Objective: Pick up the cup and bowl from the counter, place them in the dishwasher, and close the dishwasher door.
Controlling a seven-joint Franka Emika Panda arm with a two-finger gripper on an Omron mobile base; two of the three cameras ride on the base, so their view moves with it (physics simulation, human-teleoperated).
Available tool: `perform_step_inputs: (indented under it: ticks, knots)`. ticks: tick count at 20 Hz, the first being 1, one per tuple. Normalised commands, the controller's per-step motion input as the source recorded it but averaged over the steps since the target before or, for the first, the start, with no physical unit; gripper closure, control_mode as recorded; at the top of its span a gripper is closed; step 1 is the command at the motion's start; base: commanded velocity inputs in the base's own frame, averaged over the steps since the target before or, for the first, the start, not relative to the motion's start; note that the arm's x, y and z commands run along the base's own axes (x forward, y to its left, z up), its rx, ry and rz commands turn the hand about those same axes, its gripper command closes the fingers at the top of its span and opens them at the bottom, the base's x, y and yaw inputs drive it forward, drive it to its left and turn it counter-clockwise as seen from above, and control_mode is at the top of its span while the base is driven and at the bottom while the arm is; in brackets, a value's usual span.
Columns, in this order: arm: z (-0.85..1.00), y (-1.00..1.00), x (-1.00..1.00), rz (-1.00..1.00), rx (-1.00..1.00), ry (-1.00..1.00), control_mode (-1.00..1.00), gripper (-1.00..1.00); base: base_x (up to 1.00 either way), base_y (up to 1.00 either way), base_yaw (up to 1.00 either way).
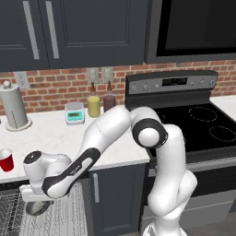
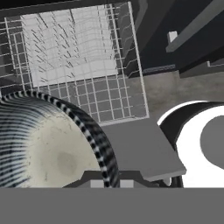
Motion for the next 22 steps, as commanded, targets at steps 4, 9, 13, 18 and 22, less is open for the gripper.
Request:
perform_step_inputs:
  ticks: [4,9,13,18,22]
  knots:
    - [-0.29,0.0,0.0,0.0,0.0,0.0,-1.0,1.0,0.0,0.0,0.0]
    - [-0.6,0.0,0.0,0.0,-0.03,0.0,-1.0,1.0,0.0,0.0,0.0]
    - [-0.74,0.0,0.0,0.0,-0.04,0.0,-1.0,1.0,0.0,0.0,0.0]
    - [-0.63,0.0,0.0,0.0,-0.03,0.0,-1.0,1.0,0.0,0.0,0.0]
    - [-0.42,0.02,0.0,0.0,-0.03,0.0,-1.0,1.0,0.0,0.0,0.0]
